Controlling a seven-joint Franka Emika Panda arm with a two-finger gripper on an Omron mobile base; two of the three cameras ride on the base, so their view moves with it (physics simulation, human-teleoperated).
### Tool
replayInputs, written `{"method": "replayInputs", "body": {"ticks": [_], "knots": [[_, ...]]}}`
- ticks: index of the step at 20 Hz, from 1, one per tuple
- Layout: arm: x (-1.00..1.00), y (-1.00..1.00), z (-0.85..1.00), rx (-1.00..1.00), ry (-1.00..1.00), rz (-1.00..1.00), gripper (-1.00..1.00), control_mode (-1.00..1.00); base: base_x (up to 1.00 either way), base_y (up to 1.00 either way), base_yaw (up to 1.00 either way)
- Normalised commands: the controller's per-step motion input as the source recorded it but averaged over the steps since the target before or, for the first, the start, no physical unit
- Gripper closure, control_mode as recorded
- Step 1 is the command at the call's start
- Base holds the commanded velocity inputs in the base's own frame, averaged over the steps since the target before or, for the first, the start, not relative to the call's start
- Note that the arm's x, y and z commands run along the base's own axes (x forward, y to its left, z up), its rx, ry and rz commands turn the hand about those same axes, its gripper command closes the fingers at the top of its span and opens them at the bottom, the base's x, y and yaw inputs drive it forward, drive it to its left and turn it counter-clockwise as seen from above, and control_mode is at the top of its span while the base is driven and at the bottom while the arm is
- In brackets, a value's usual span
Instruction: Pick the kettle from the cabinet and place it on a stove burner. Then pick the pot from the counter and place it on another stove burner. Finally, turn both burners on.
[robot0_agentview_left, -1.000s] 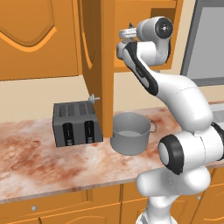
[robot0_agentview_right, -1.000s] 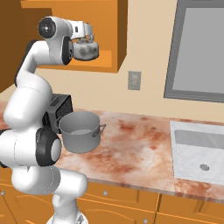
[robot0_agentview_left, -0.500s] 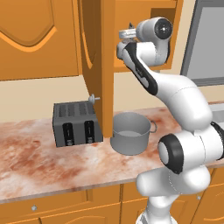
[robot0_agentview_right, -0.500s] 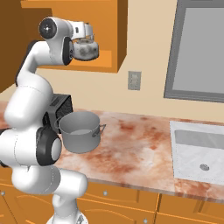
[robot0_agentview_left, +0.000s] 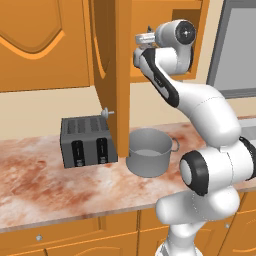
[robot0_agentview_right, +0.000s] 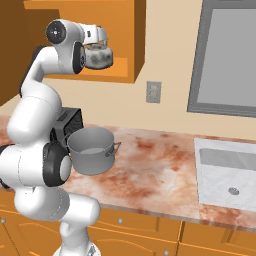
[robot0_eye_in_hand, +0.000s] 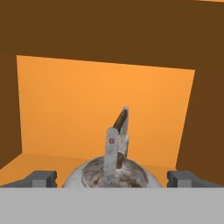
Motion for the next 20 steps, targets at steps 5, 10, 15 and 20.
{"method": "replayInputs", "body": {"ticks": [5,10,15,20], "knots": [[0.03,0.0,-0.02,0.0,0.0,0.0,-1.0,-1.0,0.0,0.0,0.0],[0.0,0.0,-0.05,0.0,-0.01,0.0,-1.0,-1.0,0.0,0.0,0.0],[0.0,0.0,-0.04,0.0,-0.01,0.0,-1.0,-1.0,0.0,0.0,0.0],[0.01,0.0,-0.03,0.0,0.0,0.0,-1.0,-1.0,0.0,0.0,0.0]]}}
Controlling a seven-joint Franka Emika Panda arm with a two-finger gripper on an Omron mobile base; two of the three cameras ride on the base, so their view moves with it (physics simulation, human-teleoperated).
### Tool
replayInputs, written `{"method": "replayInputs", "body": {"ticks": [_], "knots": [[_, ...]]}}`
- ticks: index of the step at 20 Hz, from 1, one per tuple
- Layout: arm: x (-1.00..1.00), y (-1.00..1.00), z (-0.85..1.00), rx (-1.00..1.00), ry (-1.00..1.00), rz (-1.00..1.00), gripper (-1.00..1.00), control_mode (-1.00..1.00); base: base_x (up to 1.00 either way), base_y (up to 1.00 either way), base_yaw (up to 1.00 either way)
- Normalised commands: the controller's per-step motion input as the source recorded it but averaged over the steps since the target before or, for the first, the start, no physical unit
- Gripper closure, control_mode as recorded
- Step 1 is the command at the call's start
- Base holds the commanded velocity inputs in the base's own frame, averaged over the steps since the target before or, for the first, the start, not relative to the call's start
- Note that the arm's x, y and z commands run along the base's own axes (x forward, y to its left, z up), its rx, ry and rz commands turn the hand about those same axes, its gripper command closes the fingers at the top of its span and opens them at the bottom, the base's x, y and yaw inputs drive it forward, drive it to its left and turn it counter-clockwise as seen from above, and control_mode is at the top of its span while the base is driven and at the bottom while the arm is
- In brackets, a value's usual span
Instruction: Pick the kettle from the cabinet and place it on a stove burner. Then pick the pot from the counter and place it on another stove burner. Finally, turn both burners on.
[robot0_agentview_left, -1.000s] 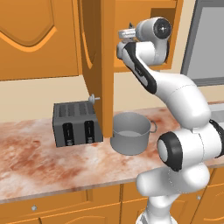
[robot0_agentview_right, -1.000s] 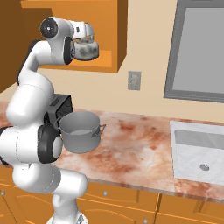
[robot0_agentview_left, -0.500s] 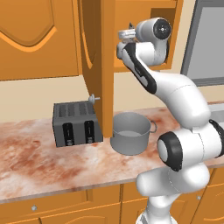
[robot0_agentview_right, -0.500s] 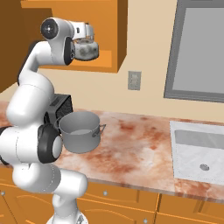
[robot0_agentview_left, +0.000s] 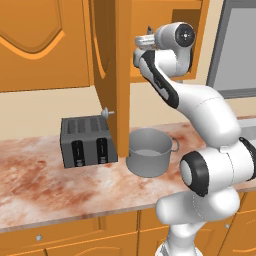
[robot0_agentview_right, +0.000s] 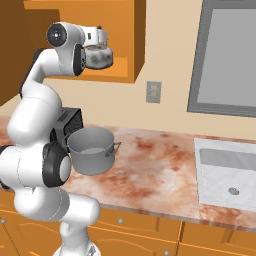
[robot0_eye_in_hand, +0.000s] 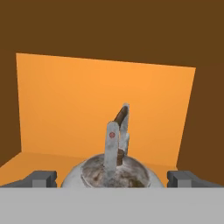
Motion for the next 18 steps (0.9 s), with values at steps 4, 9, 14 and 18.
{"method": "replayInputs", "body": {"ticks": [4,9,14,18], "knots": [[0.05,0.0,0.0,0.0,-0.01,0.0,-1.0,-1.0,0.0,0.0,0.0],[0.04,0.0,0.0,0.0,-0.01,0.0,-1.0,-1.0,0.0,0.0,0.0],[0.03,0.0,0.0,0.0,0.0,0.0,-1.0,-1.0,0.0,0.0,0.0],[0.05,0.0,0.0,0.0,0.0,0.0,-1.0,-1.0,0.0,0.0,0.0]]}}
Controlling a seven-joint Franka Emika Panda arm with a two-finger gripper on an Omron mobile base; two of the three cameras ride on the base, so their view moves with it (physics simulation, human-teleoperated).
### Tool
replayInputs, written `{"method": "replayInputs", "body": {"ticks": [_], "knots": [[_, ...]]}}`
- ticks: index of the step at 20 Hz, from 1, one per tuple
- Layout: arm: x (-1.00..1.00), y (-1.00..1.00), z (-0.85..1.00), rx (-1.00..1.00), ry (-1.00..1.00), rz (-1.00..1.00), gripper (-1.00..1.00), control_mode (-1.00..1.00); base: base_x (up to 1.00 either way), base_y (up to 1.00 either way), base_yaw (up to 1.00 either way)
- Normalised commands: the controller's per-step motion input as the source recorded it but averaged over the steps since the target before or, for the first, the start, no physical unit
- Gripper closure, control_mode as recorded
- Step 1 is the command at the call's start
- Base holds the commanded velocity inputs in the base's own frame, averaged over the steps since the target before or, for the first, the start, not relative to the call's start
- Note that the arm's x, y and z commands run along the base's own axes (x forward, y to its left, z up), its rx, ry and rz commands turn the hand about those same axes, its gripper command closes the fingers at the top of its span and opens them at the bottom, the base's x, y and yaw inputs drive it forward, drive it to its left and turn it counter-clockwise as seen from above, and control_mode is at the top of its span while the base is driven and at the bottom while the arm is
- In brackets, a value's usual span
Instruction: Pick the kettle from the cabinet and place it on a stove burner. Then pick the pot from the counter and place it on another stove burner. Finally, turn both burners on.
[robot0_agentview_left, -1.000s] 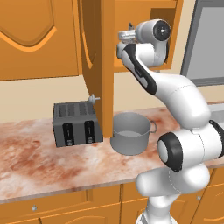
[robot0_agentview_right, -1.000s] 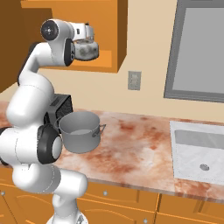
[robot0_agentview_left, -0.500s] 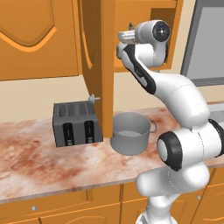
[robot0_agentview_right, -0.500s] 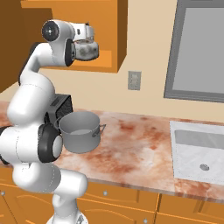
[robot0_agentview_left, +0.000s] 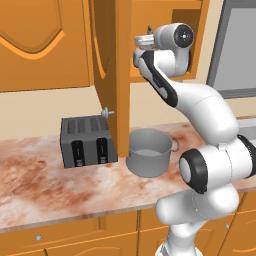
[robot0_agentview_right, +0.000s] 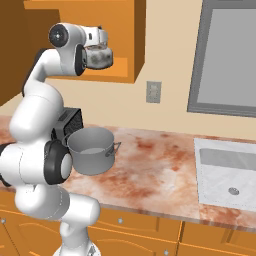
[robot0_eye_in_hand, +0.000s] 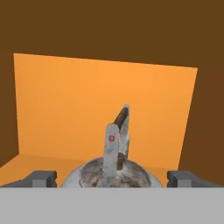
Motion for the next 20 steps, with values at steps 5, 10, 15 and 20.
{"method": "replayInputs", "body": {"ticks": [5,10,15,20], "knots": [[0.05,0.0,-0.01,0.0,0.0,0.0,-1.0,-1.0,0.0,0.0,0.0],[0.05,0.0,-0.02,0.0,0.0,0.0,-1.0,-1.0,0.0,0.0,0.0],[0.06,0.01,-0.04,0.0,0.0,0.0,-1.0,-1.0,0.0,0.0,0.0],[0.05,0.01,-0.02,0.0,0.0,0.0,-1.0,-1.0,0.0,0.0,0.0]]}}
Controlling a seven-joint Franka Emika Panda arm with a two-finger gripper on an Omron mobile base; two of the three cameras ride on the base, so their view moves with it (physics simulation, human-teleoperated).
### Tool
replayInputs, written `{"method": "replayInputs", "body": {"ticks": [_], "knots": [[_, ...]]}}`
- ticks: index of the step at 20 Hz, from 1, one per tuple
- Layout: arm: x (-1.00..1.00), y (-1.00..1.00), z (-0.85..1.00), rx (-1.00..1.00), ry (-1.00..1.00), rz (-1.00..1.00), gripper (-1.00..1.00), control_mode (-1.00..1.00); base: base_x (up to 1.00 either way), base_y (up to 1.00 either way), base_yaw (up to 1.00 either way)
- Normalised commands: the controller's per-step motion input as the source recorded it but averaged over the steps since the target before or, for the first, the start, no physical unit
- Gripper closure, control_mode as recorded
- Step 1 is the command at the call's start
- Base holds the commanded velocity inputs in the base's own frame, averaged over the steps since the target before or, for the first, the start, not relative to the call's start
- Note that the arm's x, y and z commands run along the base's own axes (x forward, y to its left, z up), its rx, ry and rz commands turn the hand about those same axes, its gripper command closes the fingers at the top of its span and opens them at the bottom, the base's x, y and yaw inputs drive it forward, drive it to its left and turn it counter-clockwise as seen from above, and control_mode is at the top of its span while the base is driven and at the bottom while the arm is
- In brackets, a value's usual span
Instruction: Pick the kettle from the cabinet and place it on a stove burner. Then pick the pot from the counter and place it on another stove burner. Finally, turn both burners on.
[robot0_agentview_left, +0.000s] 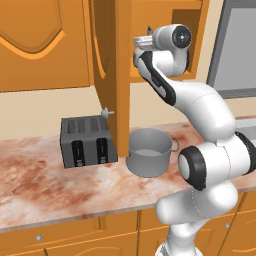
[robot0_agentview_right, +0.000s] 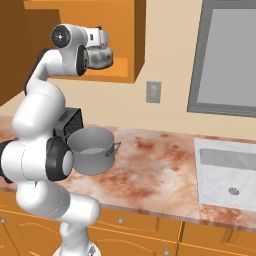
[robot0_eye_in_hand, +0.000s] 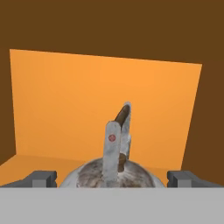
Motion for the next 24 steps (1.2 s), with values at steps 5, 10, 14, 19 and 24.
{"method": "replayInputs", "body": {"ticks": [5,10,14,19,24], "knots": [[0.05,0.0,0.0,0.0,0.0,0.0,-1.0,-1.0,0.0,0.0,0.0],[0.04,0.0,0.0,0.0,0.0,0.0,-1.0,-1.0,0.0,0.0,0.0],[0.04,0.0,0.0,0.0,0.0,0.0,-1.0,-1.0,0.0,0.0,0.0],[0.04,0.0,0.0,0.0,0.0,0.0,-1.0,-1.0,0.0,0.0,0.0],[0.03,0.0,0.0,0.0,0.0,0.0,-1.0,-1.0,0.0,0.0,0.0]]}}
